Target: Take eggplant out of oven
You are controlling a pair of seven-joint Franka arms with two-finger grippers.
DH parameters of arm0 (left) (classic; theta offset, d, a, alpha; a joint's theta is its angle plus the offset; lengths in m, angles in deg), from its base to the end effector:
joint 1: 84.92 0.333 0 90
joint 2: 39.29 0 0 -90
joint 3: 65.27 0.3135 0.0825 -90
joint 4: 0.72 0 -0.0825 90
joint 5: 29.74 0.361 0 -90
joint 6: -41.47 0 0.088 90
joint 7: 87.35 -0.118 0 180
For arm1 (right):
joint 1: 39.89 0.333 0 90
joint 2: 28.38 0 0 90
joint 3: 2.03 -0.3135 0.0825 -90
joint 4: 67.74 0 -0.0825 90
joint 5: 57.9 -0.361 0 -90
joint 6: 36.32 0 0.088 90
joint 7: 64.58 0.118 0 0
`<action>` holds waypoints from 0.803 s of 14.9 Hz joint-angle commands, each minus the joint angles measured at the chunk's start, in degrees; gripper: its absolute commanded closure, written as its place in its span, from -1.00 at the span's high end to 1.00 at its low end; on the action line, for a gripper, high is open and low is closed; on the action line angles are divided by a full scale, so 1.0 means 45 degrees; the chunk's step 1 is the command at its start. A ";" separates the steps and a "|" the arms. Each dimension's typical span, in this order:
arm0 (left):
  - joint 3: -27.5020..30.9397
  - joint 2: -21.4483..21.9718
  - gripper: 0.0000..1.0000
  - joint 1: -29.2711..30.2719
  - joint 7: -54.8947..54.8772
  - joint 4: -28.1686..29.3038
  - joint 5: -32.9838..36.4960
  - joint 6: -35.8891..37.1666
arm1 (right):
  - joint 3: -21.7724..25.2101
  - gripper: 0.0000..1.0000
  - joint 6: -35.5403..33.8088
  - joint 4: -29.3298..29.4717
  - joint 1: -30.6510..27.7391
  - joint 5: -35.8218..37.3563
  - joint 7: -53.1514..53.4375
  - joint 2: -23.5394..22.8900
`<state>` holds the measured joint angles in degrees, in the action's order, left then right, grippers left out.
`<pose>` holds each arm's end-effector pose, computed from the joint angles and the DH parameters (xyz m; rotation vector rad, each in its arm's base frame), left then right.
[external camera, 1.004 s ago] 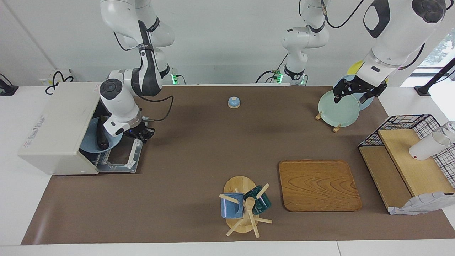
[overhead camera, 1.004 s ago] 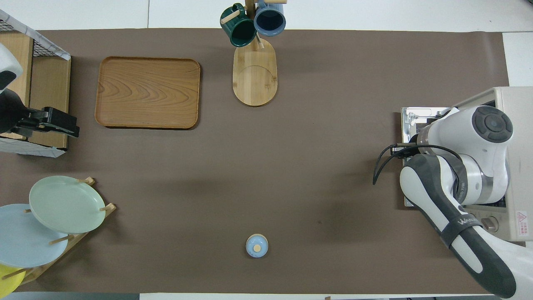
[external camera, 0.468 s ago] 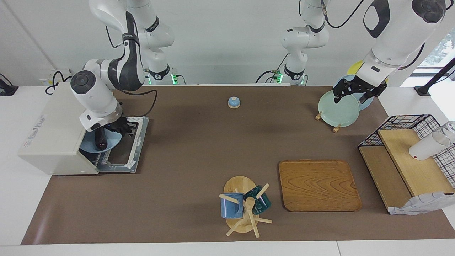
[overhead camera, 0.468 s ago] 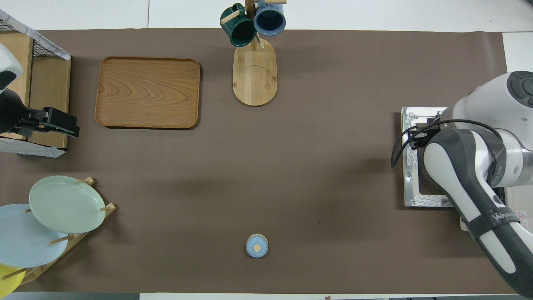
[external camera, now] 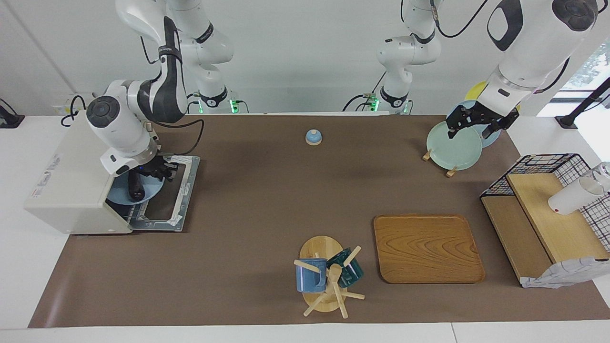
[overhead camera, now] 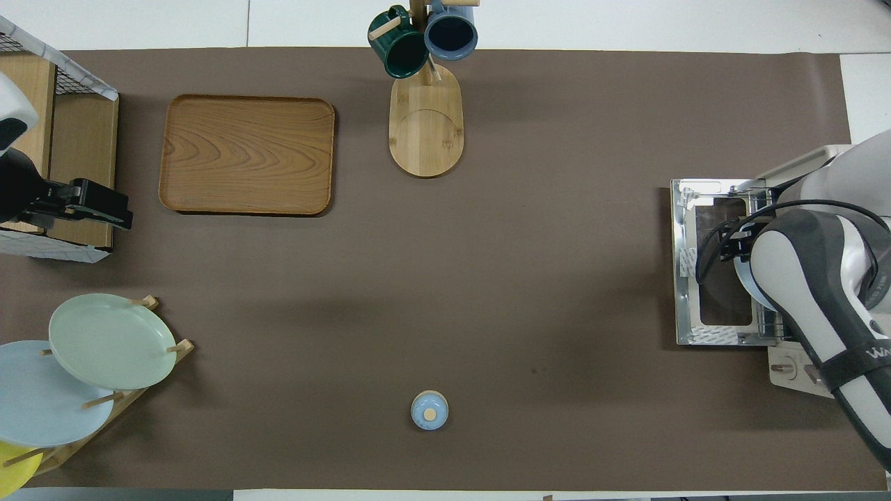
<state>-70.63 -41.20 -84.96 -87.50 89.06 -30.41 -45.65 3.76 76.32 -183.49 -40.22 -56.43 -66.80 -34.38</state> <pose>0.5320 -0.0509 0.5908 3.1242 -0.1517 -0.1255 0.5302 -0.0579 0.3862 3.1085 -0.0880 -0.2501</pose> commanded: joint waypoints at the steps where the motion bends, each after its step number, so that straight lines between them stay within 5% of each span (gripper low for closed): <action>1: -0.0158 0.0131 1.00 0.0184 -0.0084 0.0126 0.0246 0.0123 | 0.0003 -0.38 -0.0050 -0.0293 -0.0414 0.0163 -0.0989 0.0277; 12: -0.0158 0.0112 1.00 0.0184 -0.0084 0.0126 0.0246 0.0123 | 0.0002 -0.58 0.1142 -0.1563 -0.0395 0.0163 -0.1030 0.0648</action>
<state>-70.63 -41.20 -84.96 -87.50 89.06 -30.41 -45.65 3.93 80.92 -188.92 -41.74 -56.43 -70.50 -33.06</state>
